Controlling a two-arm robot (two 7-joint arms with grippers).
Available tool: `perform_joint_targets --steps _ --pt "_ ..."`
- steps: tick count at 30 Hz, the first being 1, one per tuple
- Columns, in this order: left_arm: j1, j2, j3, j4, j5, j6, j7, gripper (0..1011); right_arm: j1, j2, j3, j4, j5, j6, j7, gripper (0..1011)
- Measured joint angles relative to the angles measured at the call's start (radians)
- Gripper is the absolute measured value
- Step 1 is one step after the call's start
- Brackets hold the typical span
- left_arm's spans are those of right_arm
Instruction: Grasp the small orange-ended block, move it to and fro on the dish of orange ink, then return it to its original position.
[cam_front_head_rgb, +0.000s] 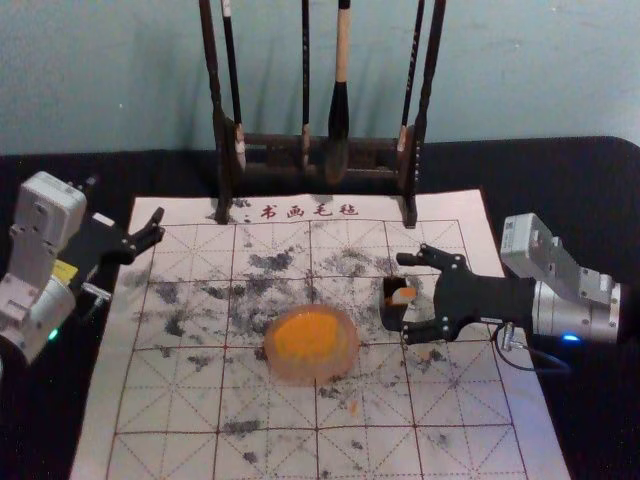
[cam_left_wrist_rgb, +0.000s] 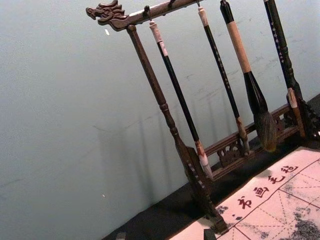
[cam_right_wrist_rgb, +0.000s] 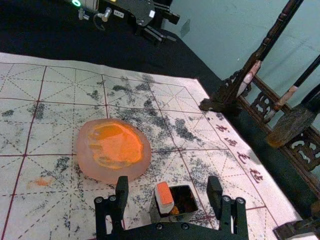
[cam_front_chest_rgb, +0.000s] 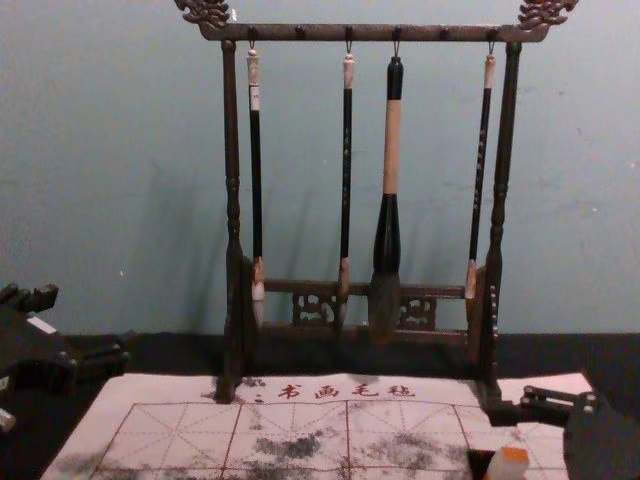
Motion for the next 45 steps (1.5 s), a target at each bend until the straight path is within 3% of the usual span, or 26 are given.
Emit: perform_joint_targets --steps 5,13,16,23,32,45 --pt "0.000 0.000 0.000 0.000 0.000 0.000 0.000 1001 0.000 0.000 0.000 0.000 0.000 0.000 0.000 977" --pt "0.000 0.000 0.000 0.000 0.000 0.000 0.000 1001 0.000 0.000 0.001 0.000 0.000 0.000 0.000 797" --pt "0.000 0.000 0.000 0.000 0.000 0.000 0.000 1002 0.000 0.000 0.001 0.000 0.000 0.000 0.000 664" --pt "0.000 0.000 0.000 0.000 0.000 0.000 0.000 1001 0.000 0.000 0.002 0.000 0.000 0.000 0.000 479" --pt "0.000 0.000 0.000 0.000 0.000 0.000 0.000 1001 0.000 0.000 0.002 0.000 0.000 0.000 0.000 162" --pt "0.000 0.000 0.000 0.000 0.000 0.000 0.000 1001 -0.001 0.000 0.004 -0.002 0.003 0.002 -0.001 133"
